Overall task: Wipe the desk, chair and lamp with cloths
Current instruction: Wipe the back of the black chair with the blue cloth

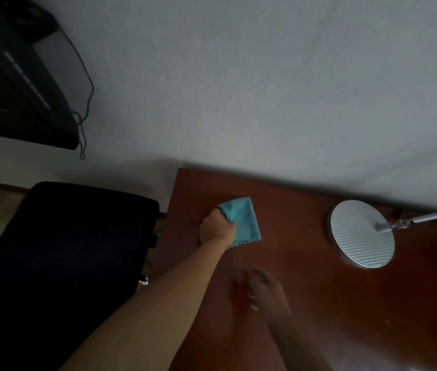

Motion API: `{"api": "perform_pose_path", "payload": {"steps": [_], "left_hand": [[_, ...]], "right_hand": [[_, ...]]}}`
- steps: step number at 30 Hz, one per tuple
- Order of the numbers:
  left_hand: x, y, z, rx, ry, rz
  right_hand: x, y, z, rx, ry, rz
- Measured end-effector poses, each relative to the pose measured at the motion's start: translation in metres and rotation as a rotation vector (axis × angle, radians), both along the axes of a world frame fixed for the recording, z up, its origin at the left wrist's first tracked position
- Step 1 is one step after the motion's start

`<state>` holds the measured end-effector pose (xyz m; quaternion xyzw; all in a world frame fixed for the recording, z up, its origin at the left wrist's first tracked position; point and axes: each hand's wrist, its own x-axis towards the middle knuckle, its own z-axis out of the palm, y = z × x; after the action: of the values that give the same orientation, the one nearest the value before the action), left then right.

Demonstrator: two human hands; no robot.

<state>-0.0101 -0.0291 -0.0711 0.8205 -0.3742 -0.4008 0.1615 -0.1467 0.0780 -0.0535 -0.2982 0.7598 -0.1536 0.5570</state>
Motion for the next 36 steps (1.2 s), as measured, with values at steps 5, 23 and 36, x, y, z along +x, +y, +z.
{"api": "perform_pose_path", "payload": {"steps": [5,23,36], "left_hand": [[0.000,0.054,0.026,-0.118,0.104,0.042],[0.099,0.392,0.193,-0.450,0.032,0.026],[0.289,0.628,0.238,-0.576,-0.038,-0.217]], "right_hand": [[0.000,0.011,0.028,-0.162,0.114,-0.025],[0.157,0.266,0.119,0.005,-0.662,-0.031],[0.337,0.476,0.160,0.014,-0.952,-0.149]]}}
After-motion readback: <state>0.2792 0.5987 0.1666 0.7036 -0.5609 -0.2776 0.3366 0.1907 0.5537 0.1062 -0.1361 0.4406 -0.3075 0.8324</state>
